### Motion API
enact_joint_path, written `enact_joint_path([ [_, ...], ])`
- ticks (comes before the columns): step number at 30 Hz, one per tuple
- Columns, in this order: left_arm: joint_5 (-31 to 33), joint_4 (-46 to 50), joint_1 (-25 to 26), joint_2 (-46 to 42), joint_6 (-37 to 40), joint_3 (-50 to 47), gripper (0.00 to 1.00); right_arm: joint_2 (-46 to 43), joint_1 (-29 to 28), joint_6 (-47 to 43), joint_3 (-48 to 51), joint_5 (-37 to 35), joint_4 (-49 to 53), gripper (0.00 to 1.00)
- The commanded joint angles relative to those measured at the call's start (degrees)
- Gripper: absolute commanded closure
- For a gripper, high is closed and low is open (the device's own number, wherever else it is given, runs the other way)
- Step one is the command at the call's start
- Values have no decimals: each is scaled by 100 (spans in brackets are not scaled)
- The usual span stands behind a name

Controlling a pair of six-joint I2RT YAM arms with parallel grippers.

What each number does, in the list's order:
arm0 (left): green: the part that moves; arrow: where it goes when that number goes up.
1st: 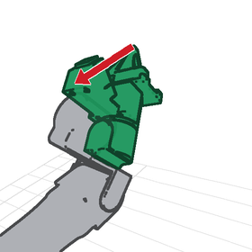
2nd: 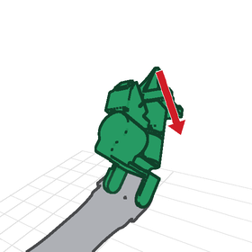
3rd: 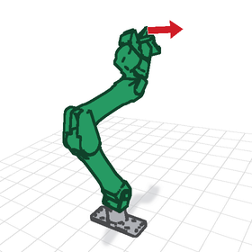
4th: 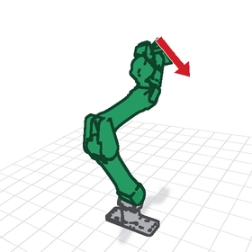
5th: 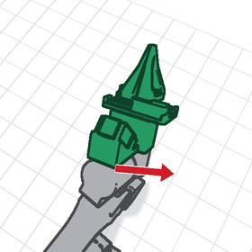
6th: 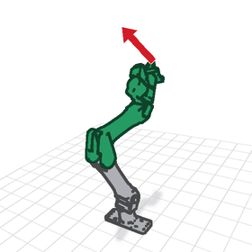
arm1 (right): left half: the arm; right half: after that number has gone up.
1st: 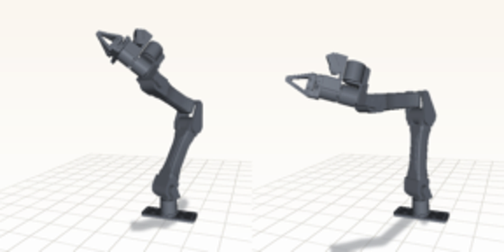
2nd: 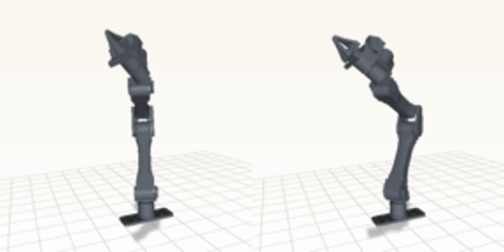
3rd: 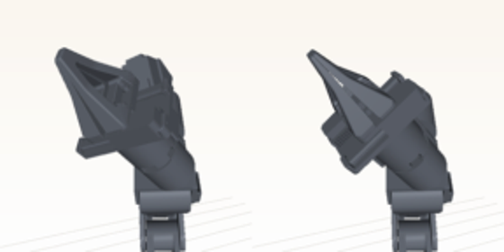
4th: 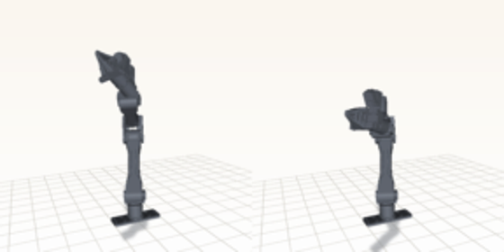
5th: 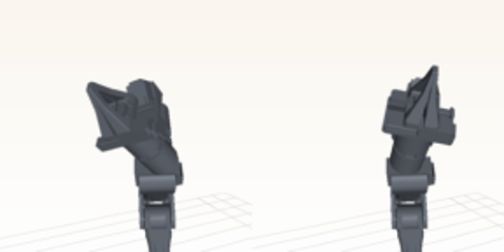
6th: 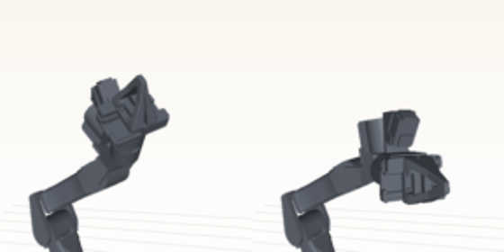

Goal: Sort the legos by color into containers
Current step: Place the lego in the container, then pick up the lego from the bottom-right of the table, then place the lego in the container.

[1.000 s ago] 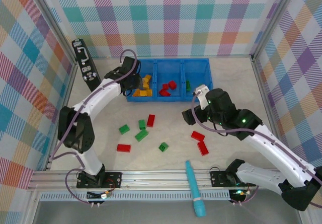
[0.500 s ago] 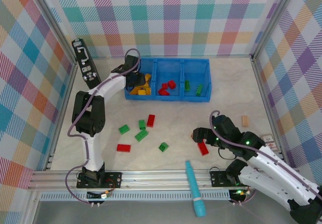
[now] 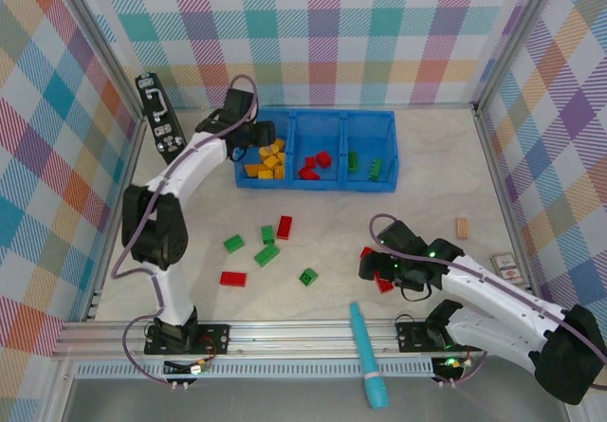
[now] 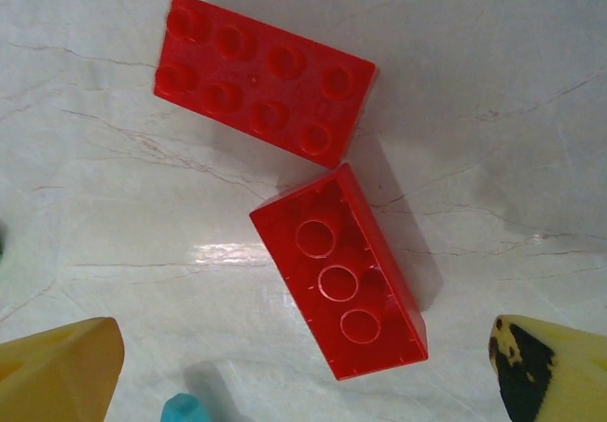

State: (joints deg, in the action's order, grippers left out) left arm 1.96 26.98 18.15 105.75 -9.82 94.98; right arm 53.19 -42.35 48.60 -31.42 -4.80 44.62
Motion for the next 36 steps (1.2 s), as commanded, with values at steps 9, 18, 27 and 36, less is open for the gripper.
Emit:
enact_joint_path([
  [9,565,578,-40,-2236,1286,477,33,845,-60,-234,13,-101,-181,12],
  [18,675,2061,127,-3087,1574,918,27,1585,-87,-418,-206,-235,-393,44],
  [27,823,2003,154,-3959,1712,55,22,604,-145,-991,-855,-235,130,73],
  [36,470,1571,145,-4469,1756,-560,21,2346,-134,-4159,-4541,-1350,627,72],
])
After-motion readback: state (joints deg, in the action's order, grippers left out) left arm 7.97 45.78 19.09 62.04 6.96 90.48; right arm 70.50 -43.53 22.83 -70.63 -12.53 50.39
